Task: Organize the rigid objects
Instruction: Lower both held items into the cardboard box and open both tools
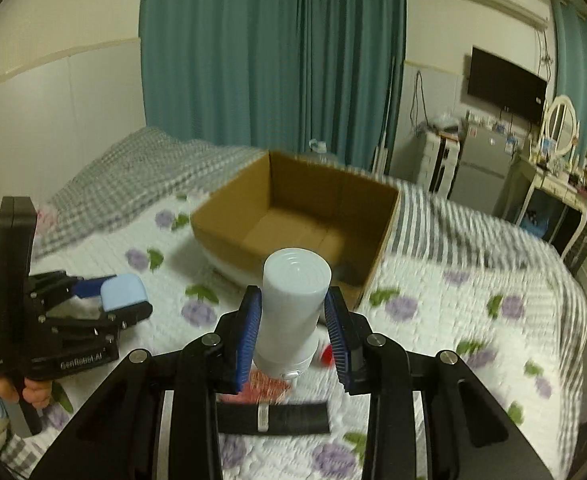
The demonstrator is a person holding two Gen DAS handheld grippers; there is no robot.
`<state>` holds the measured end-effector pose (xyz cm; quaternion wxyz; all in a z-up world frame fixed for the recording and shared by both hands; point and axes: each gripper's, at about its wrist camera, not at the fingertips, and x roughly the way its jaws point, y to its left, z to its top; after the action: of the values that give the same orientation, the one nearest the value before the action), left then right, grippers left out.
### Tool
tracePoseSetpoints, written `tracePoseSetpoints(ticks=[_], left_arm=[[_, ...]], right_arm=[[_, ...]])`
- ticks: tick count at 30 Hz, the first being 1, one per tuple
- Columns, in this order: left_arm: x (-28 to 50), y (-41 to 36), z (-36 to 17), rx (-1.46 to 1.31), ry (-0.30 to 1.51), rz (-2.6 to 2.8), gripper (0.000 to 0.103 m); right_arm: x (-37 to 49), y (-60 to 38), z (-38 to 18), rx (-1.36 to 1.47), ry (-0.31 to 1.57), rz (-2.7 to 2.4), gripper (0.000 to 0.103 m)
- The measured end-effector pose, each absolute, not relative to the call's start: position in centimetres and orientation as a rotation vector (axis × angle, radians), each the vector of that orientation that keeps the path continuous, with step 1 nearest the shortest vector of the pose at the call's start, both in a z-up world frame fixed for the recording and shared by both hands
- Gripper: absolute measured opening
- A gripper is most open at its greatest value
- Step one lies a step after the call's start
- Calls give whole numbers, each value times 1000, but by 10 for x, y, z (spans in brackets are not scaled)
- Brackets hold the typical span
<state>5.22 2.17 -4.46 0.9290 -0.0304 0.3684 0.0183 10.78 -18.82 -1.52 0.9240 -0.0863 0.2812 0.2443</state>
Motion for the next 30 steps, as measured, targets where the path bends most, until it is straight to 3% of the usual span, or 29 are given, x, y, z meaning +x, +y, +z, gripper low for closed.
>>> tracePoseSetpoints(ticks=[8, 12, 20, 28, 29, 30], left_arm=[[107, 8, 28, -18, 617, 13, 56], [144, 4, 38, 5, 597, 20, 56], [216, 2, -14, 39, 672, 24, 56], [227, -7, -45, 98, 695, -2, 59], [225, -8, -44, 100, 689, 3, 60], [222, -8, -41, 103, 683, 8, 60]], right_arm=[[146, -178, 42, -184, 443, 494, 32], [177, -170, 51, -174, 427, 481, 32], [243, -153, 13, -182, 501, 457, 32], [290, -149, -45, -155, 647, 481, 33], [295, -149, -49, -154, 668, 482, 39], [296, -150, -51, -157, 676, 466, 59]])
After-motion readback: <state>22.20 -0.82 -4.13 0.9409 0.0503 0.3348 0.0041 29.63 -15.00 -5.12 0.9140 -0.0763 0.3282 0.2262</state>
